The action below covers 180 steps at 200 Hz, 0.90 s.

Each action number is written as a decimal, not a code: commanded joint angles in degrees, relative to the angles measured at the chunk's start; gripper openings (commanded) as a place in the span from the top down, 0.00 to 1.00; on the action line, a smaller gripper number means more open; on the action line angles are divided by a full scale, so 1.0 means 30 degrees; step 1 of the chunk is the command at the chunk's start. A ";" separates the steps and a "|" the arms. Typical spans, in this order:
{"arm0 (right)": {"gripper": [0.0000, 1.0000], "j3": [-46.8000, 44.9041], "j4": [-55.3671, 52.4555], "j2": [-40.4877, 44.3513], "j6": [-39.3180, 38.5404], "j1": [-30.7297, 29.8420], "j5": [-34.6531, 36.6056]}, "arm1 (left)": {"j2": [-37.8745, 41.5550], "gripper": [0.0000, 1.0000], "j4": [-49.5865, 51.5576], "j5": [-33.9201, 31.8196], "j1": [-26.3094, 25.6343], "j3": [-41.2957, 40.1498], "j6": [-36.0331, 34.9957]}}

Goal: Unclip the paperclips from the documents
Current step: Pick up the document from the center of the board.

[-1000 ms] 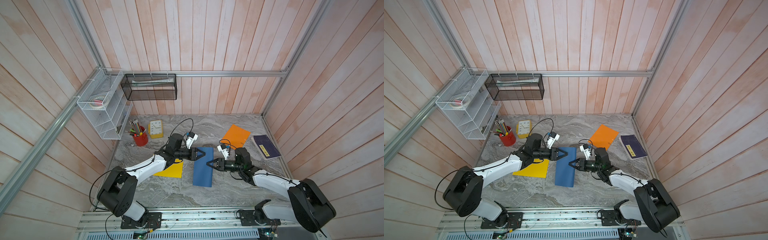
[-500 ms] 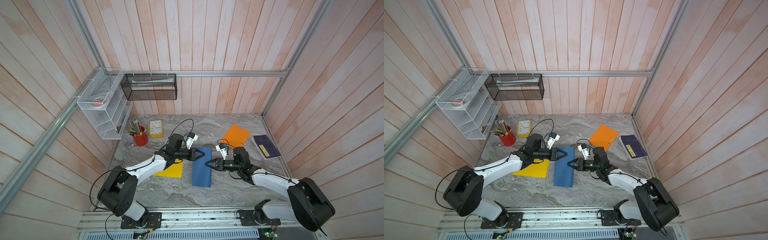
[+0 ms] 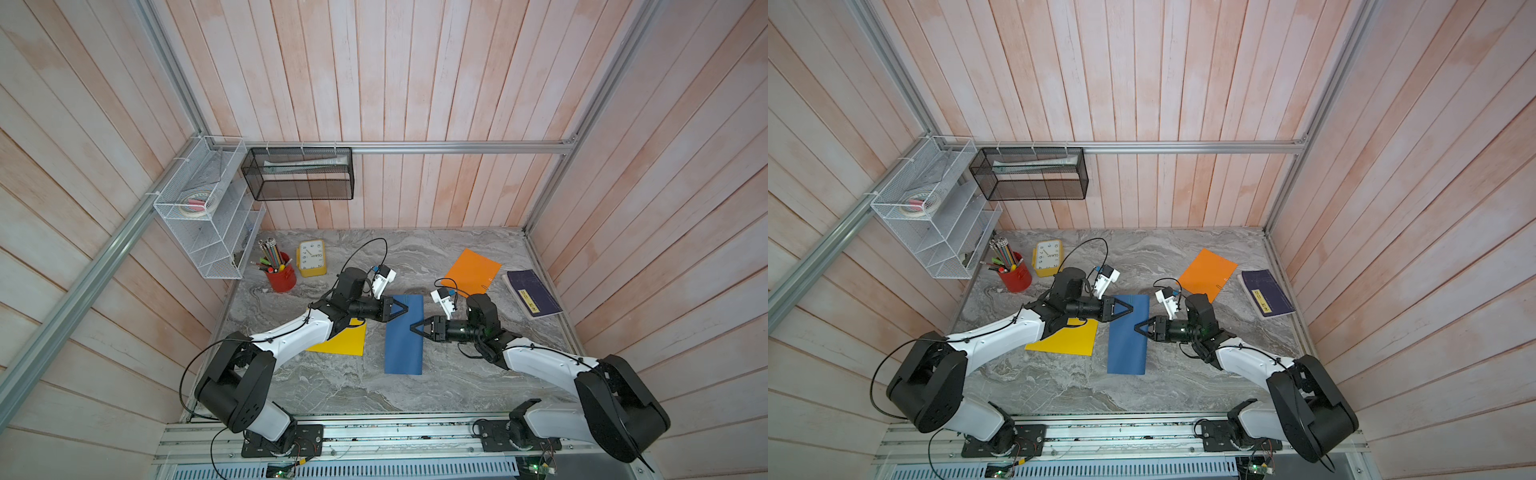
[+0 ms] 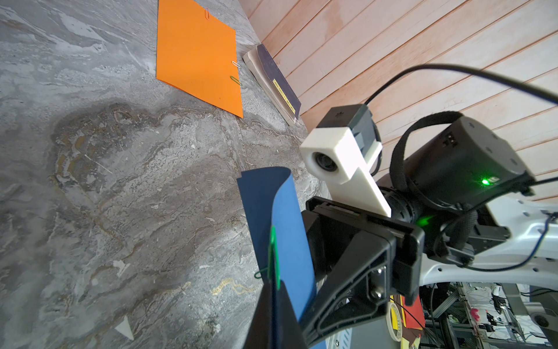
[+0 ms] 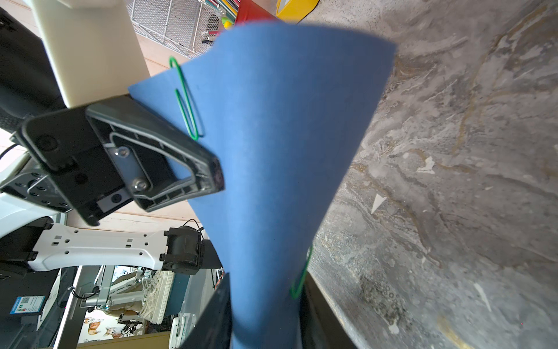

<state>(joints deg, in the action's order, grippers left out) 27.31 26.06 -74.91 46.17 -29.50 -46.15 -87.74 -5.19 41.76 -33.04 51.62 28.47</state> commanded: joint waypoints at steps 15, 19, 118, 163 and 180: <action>0.57 0.0359 -0.0205 -0.0085 -0.0555 -0.0100 0.0164 | -0.0246 0.98 0.0504 0.0173 0.0063 0.0086 -0.0490; 0.56 0.0358 -0.0268 -0.0063 -0.0610 -0.0072 0.0198 | -0.0253 0.98 0.0601 0.0158 0.0063 0.0148 -0.0543; 0.24 0.2424 -0.8425 0.2139 -0.6352 0.1602 0.2528 | 0.0065 1.00 0.6177 -0.0788 0.0343 0.2955 -0.4598; 0.19 0.4135 -1.1245 0.2598 -0.8961 0.1969 0.3625 | 0.0210 1.00 0.8256 -0.1174 0.0559 0.4166 -0.6286; 0.19 0.4694 -1.1920 0.2862 -0.9830 0.2055 0.4274 | 0.0201 1.00 0.8821 -0.1230 0.0645 0.4404 -0.6767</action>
<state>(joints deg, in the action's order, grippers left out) 38.41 -3.20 -68.03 23.22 -23.81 -36.97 -87.74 16.23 39.13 -31.66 62.98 12.69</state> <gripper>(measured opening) 0.814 0.050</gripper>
